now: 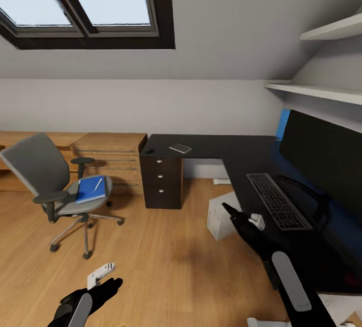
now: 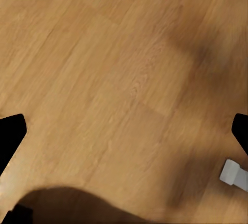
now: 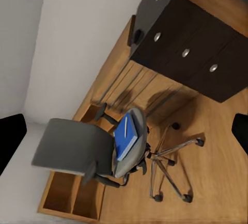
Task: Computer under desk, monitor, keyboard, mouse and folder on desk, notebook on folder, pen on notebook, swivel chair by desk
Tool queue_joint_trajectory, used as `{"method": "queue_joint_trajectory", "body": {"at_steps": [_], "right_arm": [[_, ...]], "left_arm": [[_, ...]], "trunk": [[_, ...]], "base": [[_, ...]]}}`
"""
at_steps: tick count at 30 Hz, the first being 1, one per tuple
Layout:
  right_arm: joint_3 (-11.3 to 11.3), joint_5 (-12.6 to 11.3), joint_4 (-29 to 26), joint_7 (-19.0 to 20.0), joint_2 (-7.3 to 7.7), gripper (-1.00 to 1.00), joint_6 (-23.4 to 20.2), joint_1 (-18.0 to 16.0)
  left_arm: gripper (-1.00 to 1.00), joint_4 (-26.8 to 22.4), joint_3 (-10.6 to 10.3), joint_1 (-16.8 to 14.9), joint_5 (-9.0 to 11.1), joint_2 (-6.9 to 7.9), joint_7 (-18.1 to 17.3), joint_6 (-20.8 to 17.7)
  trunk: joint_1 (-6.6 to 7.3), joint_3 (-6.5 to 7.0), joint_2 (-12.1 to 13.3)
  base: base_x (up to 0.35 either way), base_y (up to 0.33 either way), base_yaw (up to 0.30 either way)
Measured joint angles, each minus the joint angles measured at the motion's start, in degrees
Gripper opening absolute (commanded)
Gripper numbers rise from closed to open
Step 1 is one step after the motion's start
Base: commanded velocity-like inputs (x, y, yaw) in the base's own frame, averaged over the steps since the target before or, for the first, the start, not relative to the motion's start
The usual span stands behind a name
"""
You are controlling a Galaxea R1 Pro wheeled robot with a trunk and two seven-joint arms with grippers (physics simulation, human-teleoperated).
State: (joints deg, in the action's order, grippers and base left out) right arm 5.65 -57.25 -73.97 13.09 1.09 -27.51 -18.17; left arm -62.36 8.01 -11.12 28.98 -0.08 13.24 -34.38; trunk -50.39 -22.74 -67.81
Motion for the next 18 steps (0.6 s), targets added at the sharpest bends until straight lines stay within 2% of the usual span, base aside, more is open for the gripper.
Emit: {"method": "queue_joint_trajectory", "body": {"at_steps": [4, 6, 8, 9, 14, 15, 16, 18], "right_arm": [[-0.2, 2.7, -0.1, -0.2, -0.24, 1.0, 0.9, 0.0], [-0.3, 4.9, -0.1, -0.5, -0.3, 1.0, 1.8, 0.0], [-1.0, 8.0, -0.2, -1.0, -0.37, 1.0, 2.6, 0.0], [-1.8, 10.3, -0.2, -1.4, -0.45, 1.0, 3.2, 0.0], [-4.6, 16.4, -0.3, -2.6, -1.4, 1.0, 5.6, 0.0], [-6.8, 23.5, -0.1, -4.8, -2.85, 1.0, 8.1, 0.0], [-7.4, 27.4, 0.0, -6.1, -3.73, 1.0, 8.8, 0.0], [-7.8, 30.8, 0.1, -7.2, -4.76, 1.0, 9.3, -0.1]], "left_arm": [[1.0, 0.0, 0.0, 0.0, 0.0, 0.0, 0.0, 0.0], [1.0, 0.0, 0.0, 0.0, -0.1, 0.0, 0.1, 0.0], [1.0, 0.0, 0.0, 0.0, -0.1, -0.03, 0.1, 0.0], [1.0, 0.0, 0.0, 0.0, -0.1, -0.04, 0.1, 0.1], [1.0, 0.0, -0.1, 0.0, -0.1, -0.07, 0.1, 0.1], [1.0, 0.1, -0.3, 0.0, -0.2, -0.13, 0.2, 0.1], [1.0, 0.1, -0.5, 0.0, -0.2, -0.14, 0.2, 0.1], [1.0, 0.1, -0.8, 0.0, -0.2, -0.15, 0.2, 0.1]], "trunk": [[0.0, -0.02, 0.0], [0.0, -0.02, 0.0], [0.0, -0.02, 0.0], [0.0, -0.02, 0.0], [0.0, -0.02, 0.0], [0.0, -0.02, 0.0], [0.0, -0.02, 0.0], [0.0, -0.02, 0.0]], "base": [[0.0, 0.239, 0.195], [0.0, 0.161, 0.074], [0.0, 0.098, 0.038], [0.0, 0.061, 0.024], [0.0, 0.031, 0.012], [0.0, 0.005, 0.002], [0.0, 0.004, 0.002], [0.0, 0.003, 0.001]]}}
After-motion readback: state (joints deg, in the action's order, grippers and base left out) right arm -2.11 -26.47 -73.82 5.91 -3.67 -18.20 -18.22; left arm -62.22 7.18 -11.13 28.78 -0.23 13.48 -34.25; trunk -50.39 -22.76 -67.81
